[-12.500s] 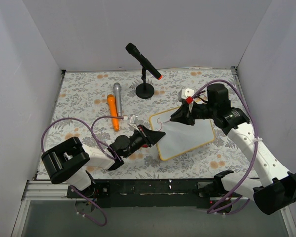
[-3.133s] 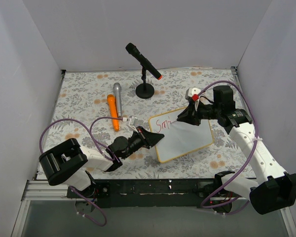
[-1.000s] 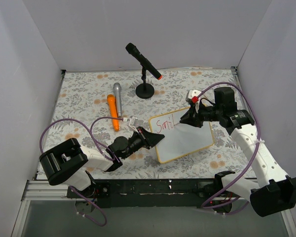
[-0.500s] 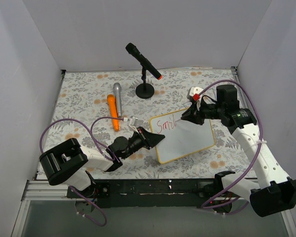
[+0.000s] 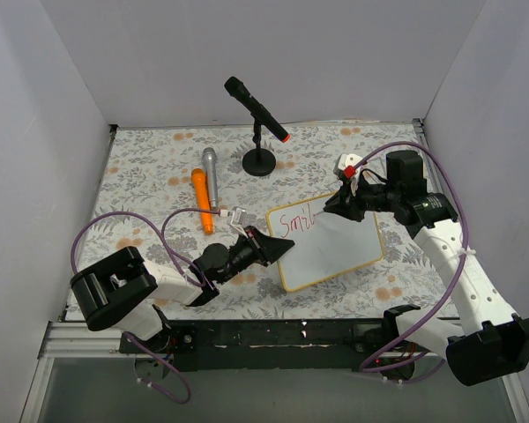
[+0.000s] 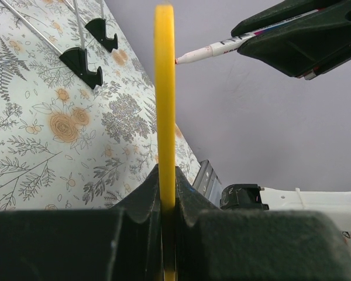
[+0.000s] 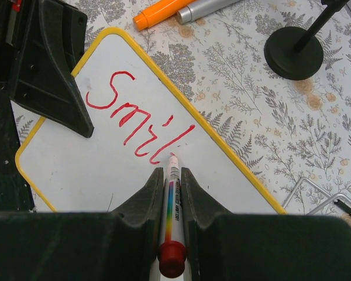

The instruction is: Write a sentence on the whiteboard

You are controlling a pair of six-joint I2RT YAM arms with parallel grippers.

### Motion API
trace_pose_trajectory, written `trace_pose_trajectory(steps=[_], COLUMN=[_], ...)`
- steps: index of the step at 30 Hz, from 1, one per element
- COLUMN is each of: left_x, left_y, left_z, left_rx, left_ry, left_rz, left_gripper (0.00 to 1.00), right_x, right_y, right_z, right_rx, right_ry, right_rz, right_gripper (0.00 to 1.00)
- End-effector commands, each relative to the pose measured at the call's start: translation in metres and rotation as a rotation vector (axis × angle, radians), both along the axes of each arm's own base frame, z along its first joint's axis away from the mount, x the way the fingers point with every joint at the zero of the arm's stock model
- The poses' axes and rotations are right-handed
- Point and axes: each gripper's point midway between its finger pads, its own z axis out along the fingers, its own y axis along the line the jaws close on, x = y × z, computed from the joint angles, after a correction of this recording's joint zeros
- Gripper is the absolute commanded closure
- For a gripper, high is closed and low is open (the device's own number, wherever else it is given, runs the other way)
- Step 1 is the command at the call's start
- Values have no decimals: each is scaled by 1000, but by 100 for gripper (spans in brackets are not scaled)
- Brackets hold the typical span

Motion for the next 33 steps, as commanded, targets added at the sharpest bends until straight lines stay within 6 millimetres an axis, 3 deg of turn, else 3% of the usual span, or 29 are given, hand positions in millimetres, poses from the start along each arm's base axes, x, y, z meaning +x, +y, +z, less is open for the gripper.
trace_pose_trajectory(steps=[1,19,33], left_x=[-23,-23,-23], left_y=[34,33,32], left_z=[142,141,140], left_rx=[-477,-474,-473], left_ry=[-301,-300,-298], left_rz=[-5,-5,-5], left_gripper=[100,100,100], right_x=[8,25,13], right_y=[-4,-4,5], right_z=[1,14,15], right_rx=[-5,22,67], right_ry=[-27,-41,-19], right_rz=[-39,-69,4], right_gripper=[99,99,99])
